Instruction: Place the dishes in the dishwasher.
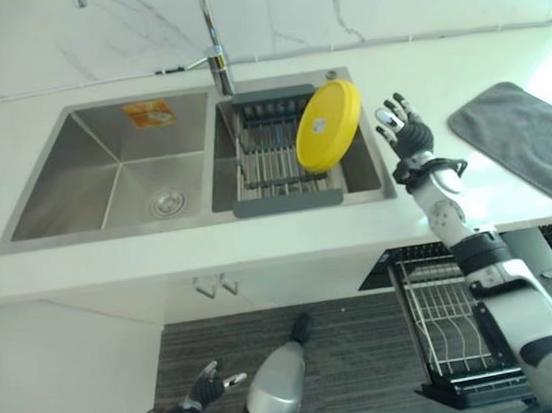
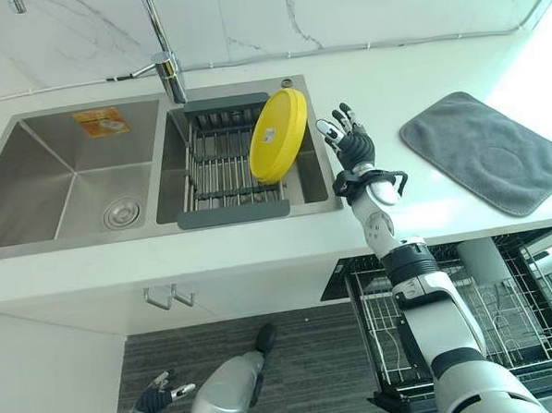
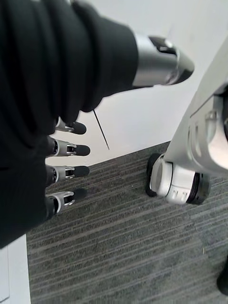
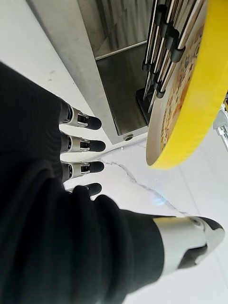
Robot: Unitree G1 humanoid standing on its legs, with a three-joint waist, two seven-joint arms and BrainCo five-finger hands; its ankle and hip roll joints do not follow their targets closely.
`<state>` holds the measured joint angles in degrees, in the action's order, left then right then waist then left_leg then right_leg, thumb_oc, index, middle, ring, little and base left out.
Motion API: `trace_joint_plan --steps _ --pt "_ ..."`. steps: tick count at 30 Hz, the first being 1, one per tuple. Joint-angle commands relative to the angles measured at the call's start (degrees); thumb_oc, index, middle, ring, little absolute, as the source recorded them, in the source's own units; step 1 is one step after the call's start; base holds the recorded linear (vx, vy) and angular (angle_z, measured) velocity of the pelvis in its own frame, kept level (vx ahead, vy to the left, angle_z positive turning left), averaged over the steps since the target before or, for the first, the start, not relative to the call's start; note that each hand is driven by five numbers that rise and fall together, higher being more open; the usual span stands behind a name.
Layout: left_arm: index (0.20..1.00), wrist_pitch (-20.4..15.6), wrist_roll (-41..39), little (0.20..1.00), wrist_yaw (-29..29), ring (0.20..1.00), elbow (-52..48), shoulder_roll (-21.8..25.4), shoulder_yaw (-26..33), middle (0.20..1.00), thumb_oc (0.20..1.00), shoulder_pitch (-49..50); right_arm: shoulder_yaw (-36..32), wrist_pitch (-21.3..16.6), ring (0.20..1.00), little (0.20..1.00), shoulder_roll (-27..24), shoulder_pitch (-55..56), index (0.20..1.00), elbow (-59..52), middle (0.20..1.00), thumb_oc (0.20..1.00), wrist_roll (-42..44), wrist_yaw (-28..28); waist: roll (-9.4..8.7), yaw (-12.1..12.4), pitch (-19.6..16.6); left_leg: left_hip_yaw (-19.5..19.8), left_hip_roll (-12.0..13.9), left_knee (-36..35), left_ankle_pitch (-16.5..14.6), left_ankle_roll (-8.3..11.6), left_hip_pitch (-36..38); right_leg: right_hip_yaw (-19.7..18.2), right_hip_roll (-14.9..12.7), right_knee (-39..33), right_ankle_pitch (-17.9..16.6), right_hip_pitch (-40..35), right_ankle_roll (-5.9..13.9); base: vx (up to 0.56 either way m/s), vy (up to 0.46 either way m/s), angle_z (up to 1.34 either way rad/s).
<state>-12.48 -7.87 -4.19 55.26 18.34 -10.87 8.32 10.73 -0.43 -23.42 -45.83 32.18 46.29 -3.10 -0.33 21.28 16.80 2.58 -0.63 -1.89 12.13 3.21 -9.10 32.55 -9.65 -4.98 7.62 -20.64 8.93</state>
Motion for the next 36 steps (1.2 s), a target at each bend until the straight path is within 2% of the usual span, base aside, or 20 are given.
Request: trace_joint_plan --steps 1,10,15,36 --pt "1.000 -1.9 -1.3 1.000 0.0 1.000 0.9 1.0 -4.4 1.000 1.000 0.8 2.8 -1.8 1.000 1.000 -2.3 -2.6 1.000 -1.5 1.000 1.000 1.6 1.4 3.25 1.7 -4.8 0.6 5.4 -2.4 -5.7 3.68 4.3 -1.0 1.0 7.2 2.3 6.6 -4.53 0.00 0.000 0.00" --pt "1.000 -1.5 -0.4 1.000 0.4 1.000 1.4 1.1 -3.2 1.000 1.000 1.1 4.2 -1.1 1.000 1.000 -1.3 -1.5 1.000 -1.9 1.000 1.000 -0.7 2.9 3.16 2.0 -4.5 0.1 5.5 -2.3 -5.7 3.56 4.3 -0.3 0.7 7.6 2.2 6.7 -4.35 0.00 0.000 0.00" --pt "1.000 -0.2 -0.2 1.000 0.0 1.000 0.9 1.7 -3.2 1.000 1.000 1.0 4.8 -0.5 1.000 1.000 -1.7 -2.8 1.000 -1.9 1.000 1.000 -0.6 3.2 3.25 2.4 -3.9 0.9 5.4 -2.2 -5.8 3.40 4.5 -0.3 0.7 8.4 2.5 7.1 -4.50 0.00 -0.005 0.02" --pt "1.000 0.6 -0.2 1.000 -0.7 1.000 1.1 1.9 -3.9 1.000 1.000 1.8 5.7 1.3 1.000 1.000 -1.4 -5.0 1.000 0.9 1.000 1.000 -1.1 3.5 3.95 3.4 -3.1 2.6 4.7 -2.0 -6.2 3.01 5.3 0.5 -0.1 9.8 2.8 7.2 -4.28 0.02 0.009 0.04"
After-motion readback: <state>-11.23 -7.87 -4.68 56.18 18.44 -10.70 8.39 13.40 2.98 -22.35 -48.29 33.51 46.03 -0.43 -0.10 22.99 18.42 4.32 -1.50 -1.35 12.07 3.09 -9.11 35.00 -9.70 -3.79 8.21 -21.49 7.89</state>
